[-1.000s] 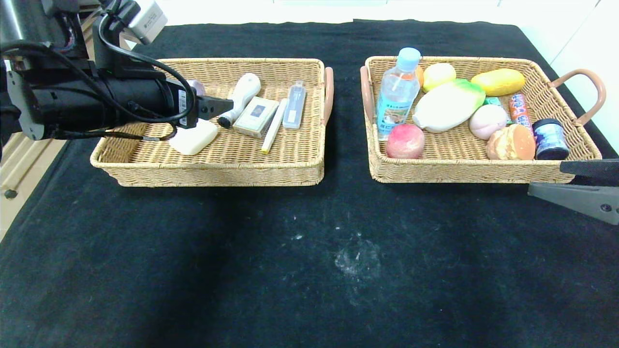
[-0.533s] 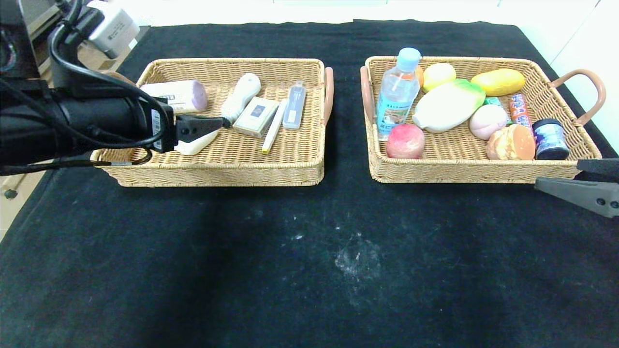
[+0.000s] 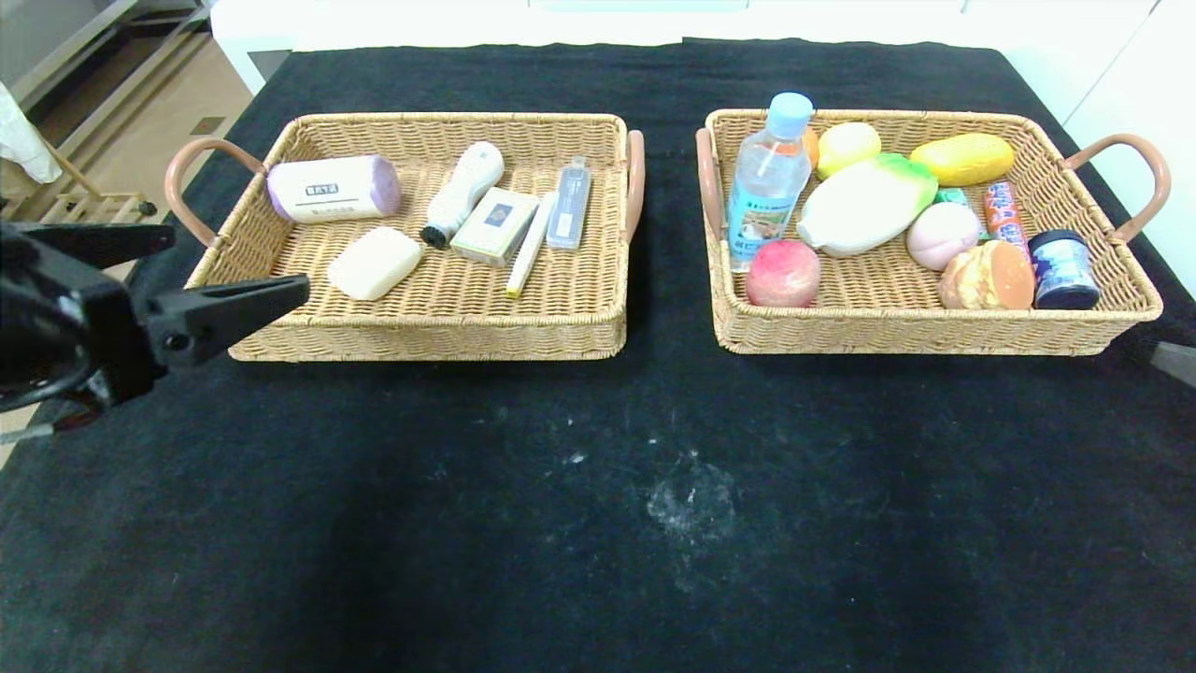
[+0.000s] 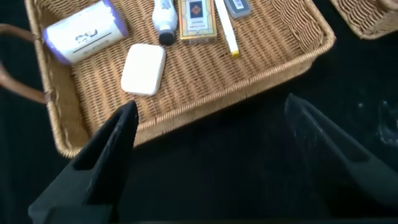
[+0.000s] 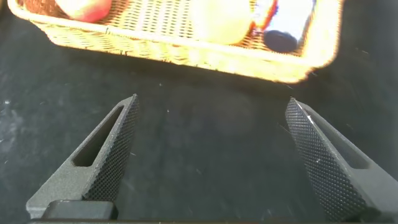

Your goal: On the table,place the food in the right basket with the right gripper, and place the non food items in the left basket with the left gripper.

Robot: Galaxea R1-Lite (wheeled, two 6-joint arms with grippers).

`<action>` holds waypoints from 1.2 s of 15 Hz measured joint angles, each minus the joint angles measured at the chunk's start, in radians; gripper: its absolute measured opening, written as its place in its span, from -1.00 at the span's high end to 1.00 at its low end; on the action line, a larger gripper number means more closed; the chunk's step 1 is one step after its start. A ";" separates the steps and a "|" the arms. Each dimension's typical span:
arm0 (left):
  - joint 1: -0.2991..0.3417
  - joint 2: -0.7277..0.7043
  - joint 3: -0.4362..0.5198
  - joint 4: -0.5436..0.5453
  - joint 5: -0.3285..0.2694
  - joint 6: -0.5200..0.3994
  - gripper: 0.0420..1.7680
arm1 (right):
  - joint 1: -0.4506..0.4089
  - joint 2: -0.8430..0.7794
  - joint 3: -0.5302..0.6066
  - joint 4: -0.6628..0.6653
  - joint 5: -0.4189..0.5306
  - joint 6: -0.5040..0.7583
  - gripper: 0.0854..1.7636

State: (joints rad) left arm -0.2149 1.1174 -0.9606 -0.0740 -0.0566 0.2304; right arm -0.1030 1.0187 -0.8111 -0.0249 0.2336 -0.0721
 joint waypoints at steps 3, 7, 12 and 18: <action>0.026 -0.149 0.104 0.002 0.003 0.006 -0.92 | -0.025 -0.124 0.085 0.005 0.055 0.015 -0.94; 0.113 -0.358 0.168 0.106 -0.006 0.022 -0.93 | -0.027 -0.300 0.198 0.010 0.197 0.037 -0.94; 0.257 -0.605 0.176 0.277 -0.051 0.028 -0.93 | 0.001 -0.532 0.240 0.197 0.351 0.086 -0.94; 0.324 -0.804 0.207 0.378 -0.130 0.014 -0.94 | 0.143 -0.746 0.227 0.382 0.255 0.089 -0.94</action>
State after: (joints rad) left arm 0.1096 0.3136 -0.7532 0.3040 -0.1870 0.2449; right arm 0.0398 0.2726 -0.5845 0.3572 0.4883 0.0164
